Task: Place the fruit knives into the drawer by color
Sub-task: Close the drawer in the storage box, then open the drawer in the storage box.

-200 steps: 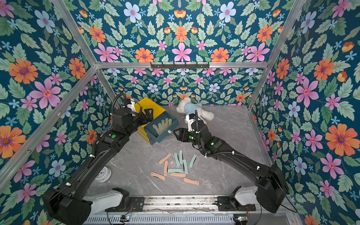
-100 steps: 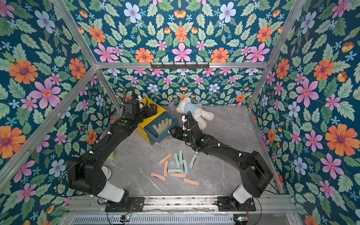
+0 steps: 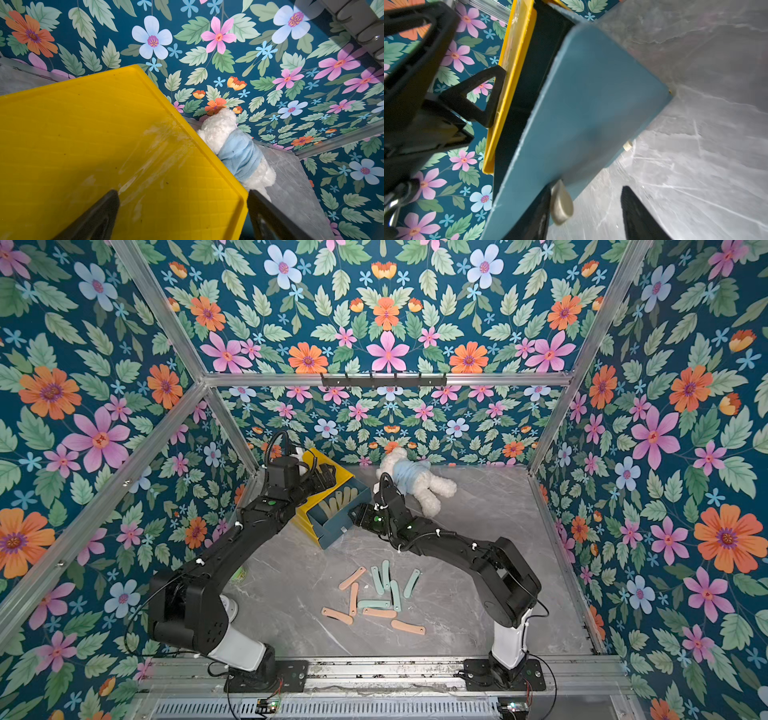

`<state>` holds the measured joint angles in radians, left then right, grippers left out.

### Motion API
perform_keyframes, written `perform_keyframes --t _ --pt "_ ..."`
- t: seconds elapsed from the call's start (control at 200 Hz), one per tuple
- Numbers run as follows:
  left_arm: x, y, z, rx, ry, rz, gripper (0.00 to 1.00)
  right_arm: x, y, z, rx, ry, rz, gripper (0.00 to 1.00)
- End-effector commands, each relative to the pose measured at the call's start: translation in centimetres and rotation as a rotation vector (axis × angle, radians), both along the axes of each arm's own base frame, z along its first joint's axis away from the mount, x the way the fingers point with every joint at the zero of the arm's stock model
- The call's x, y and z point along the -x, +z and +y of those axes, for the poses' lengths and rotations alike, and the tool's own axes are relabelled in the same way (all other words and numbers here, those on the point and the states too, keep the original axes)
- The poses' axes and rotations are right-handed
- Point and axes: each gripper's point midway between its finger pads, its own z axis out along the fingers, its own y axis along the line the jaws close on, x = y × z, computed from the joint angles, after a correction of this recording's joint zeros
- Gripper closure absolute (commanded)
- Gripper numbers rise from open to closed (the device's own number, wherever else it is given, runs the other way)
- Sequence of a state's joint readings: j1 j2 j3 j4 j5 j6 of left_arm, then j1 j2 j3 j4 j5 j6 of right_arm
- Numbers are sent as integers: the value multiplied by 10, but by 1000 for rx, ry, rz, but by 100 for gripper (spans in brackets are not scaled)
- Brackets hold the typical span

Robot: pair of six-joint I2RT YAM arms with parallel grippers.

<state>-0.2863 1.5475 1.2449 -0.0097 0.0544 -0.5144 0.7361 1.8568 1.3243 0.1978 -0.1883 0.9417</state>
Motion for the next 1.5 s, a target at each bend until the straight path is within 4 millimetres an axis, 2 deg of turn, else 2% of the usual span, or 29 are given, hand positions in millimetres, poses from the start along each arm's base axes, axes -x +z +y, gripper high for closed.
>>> perform_keyframes --t 0.0,0.24,0.49,0.615,0.725,0.845,0.925,1.075,1.285,1.495 --pt "12 -25 -3 -8 -31 95 1 -12 16 17 -91 7 -25 41" --pt "16 -31 -4 -6 -43 104 1 -32 4 41 -131 8 11 38" --pt "21 -43 -8 4 -68 128 1 -45 -3 53 -156 3 24 36" --pt "22 -42 -6 2 -59 126 1 -41 5 53 -161 18 8 34" --pt "22 -37 -4 0 -50 114 1 -29 14 42 -186 13 -21 33" --pt "22 -34 -3 -4 -47 108 1 -13 4 31 -195 -3 -17 34" --pt "22 -33 -1 -8 -43 103 1 -9 -12 35 -199 9 14 37" --pt "22 -30 1 -13 -39 99 1 -16 -34 48 -242 14 68 44" --pt "23 -32 2 -12 -44 103 1 -32 -34 57 -239 2 52 46" --pt "22 -36 1 -11 -49 111 1 -38 -49 56 -231 -24 76 58"
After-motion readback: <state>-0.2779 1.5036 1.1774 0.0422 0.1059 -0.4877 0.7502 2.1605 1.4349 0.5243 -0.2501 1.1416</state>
